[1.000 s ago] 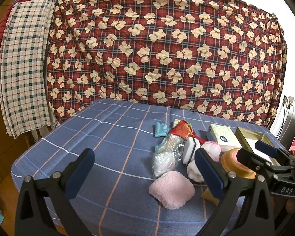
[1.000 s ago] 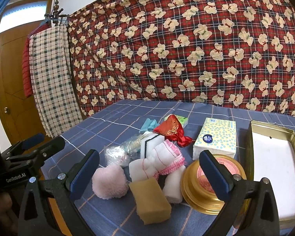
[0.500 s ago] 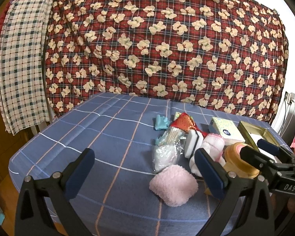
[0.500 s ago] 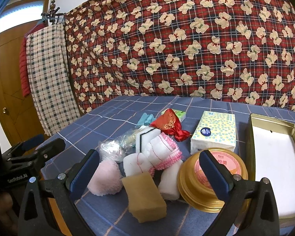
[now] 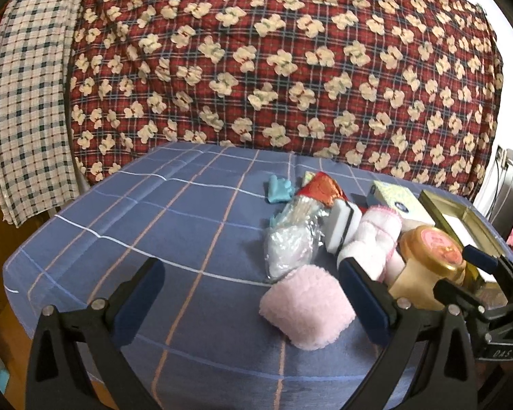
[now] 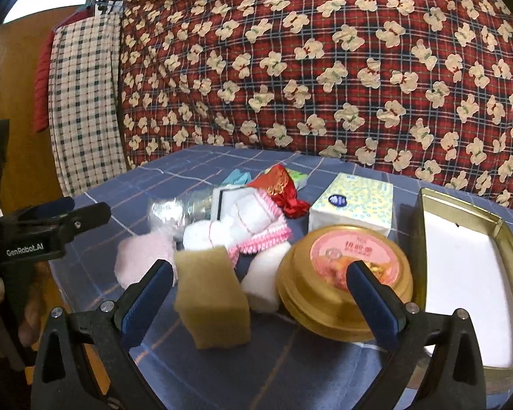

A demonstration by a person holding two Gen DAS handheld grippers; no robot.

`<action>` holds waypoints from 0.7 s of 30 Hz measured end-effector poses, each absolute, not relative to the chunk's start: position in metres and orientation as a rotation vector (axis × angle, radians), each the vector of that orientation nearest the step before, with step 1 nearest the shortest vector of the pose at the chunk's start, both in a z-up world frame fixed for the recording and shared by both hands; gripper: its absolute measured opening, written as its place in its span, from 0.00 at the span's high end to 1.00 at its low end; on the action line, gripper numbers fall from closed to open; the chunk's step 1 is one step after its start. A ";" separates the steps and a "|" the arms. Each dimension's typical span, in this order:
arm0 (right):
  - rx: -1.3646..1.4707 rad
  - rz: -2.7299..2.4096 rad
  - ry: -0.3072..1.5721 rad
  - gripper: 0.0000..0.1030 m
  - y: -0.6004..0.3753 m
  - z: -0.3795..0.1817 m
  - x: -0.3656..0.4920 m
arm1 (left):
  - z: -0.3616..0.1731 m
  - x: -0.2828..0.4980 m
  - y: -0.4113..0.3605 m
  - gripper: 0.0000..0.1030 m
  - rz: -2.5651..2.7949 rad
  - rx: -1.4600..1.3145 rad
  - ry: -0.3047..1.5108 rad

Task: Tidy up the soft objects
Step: 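Grasp the tan sponge with the right tool while the left tool grasps the pink pom-pom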

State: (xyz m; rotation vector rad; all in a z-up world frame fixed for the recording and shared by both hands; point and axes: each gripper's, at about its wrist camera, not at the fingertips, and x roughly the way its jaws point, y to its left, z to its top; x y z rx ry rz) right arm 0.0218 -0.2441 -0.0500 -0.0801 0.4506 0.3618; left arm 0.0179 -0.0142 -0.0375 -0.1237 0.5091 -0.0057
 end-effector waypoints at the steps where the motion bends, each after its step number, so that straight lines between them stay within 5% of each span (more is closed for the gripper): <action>1: -0.085 0.366 0.452 0.01 -0.243 -0.051 0.022 | -0.040 0.019 -0.016 0.00 -0.012 -0.121 0.513; 4: -0.092 0.388 0.458 0.02 -0.239 -0.055 0.025 | -0.049 0.024 -0.020 0.00 -0.027 -0.117 0.538; 10: -0.167 0.392 0.445 0.23 -0.225 -0.058 0.024 | -0.058 0.028 -0.018 0.00 -0.013 -0.126 0.558; 16: -0.218 0.422 0.409 0.26 -0.216 -0.059 0.017 | -0.057 0.029 -0.018 0.00 -0.020 -0.119 0.550; 20: -0.196 0.504 0.496 0.59 -0.212 -0.070 0.026 | -0.058 0.029 -0.023 0.01 -0.040 -0.098 0.551; 21: -0.179 0.510 0.511 0.59 -0.212 -0.072 0.028 | -0.059 0.030 -0.025 0.02 -0.044 -0.091 0.555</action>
